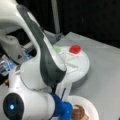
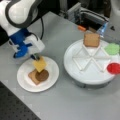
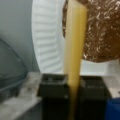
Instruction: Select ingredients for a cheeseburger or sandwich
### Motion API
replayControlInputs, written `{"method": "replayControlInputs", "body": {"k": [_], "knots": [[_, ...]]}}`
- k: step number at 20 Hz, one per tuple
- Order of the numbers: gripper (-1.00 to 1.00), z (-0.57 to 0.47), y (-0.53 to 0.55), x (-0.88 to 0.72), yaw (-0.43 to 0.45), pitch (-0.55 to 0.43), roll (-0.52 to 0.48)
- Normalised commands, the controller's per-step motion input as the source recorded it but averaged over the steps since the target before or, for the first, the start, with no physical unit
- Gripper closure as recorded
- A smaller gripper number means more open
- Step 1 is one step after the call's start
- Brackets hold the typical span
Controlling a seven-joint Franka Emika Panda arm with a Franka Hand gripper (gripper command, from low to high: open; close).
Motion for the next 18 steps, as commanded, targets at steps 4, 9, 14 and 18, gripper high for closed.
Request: {"method": "replayControlInputs", "body": {"k": [4,9,14,18], "knots": [[1.0,0.04,-0.1,0.41,0.062,0.181,0.027],[1.0,0.01,-0.16,0.47,0.022,0.179,0.058],[1.0,-0.01,-0.17,0.54,0.033,0.157,0.05],[1.0,0.01,-0.15,0.53,0.045,0.163,0.089]]}}
